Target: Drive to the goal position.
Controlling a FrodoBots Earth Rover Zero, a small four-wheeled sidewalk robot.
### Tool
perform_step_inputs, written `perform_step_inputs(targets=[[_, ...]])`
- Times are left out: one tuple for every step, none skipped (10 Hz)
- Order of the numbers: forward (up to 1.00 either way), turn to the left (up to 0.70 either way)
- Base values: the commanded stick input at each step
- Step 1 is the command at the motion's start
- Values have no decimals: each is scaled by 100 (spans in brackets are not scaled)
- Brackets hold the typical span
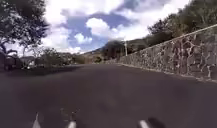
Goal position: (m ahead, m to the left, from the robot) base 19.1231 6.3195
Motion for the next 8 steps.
perform_step_inputs(targets=[[50, 0], [50, 0], [50, 0], [50, 0], [50, -4], [50, -13], [50, -22], [50, -25]])
